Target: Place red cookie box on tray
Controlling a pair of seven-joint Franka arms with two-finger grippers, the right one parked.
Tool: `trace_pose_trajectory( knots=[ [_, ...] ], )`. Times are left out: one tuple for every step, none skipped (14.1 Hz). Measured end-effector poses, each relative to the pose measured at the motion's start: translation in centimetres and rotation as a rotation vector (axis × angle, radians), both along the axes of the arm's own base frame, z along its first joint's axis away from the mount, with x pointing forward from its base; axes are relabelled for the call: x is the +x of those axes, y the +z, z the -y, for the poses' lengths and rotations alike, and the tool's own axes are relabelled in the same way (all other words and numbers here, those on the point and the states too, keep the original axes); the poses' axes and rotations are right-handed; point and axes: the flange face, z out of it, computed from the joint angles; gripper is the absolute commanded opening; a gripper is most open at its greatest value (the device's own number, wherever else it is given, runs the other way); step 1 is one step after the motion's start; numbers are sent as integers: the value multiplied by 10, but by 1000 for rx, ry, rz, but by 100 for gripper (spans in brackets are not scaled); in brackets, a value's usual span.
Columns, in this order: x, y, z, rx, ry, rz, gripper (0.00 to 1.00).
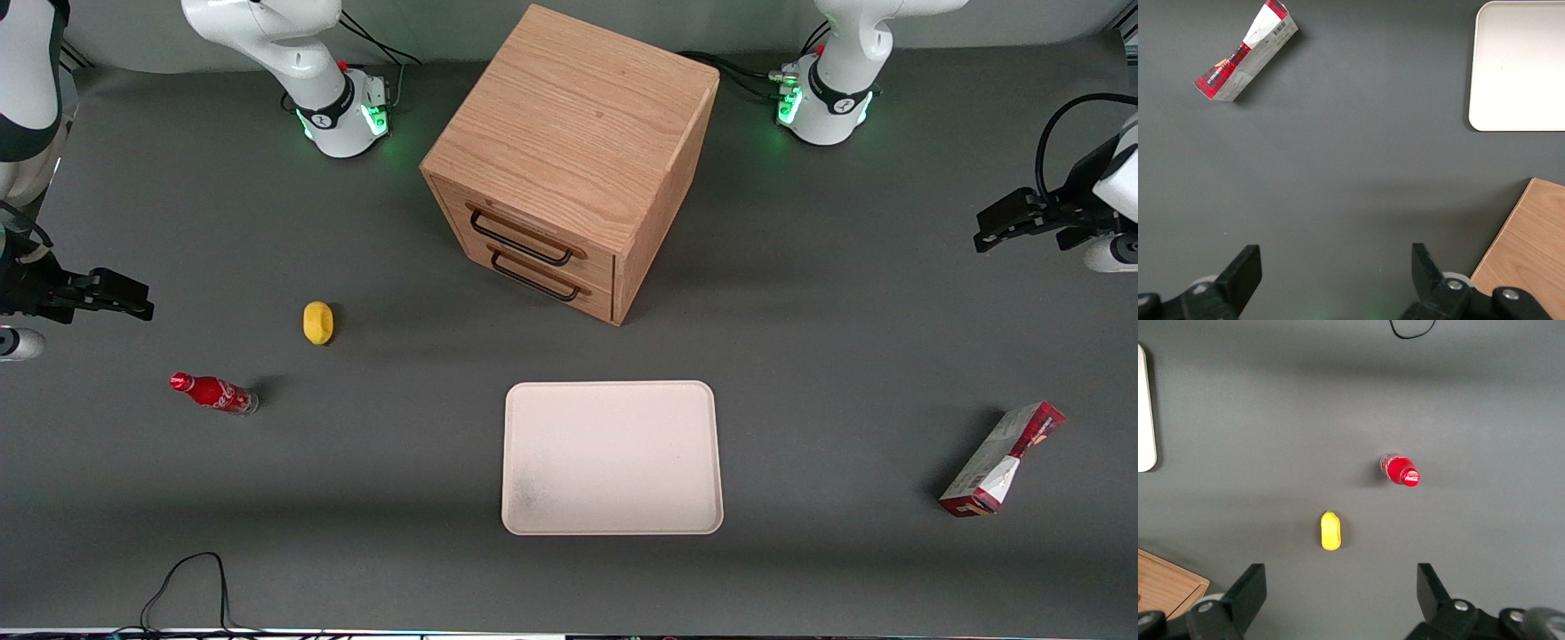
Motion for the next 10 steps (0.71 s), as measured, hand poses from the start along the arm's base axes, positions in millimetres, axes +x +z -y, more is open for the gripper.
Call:
trace_pose_trajectory(
  knots=[
    [0, 0, 0, 0, 1, 0, 100],
    [0, 0, -1, 0, 1, 0, 100],
    [0, 0, -1, 0, 1, 0, 100],
    [0, 0, -1, 0, 1, 0, 100],
    [0, 0, -1, 0, 1, 0, 100],
    [0, 0, -1, 0, 1, -1, 100],
    [0, -1, -1, 0, 1, -1, 100],
    [1, -2, -1, 0, 1, -3, 100],
    [2, -3, -1, 0, 2, -5, 100],
    [3, -5, -3, 0, 4, -7, 100]
  ],
)
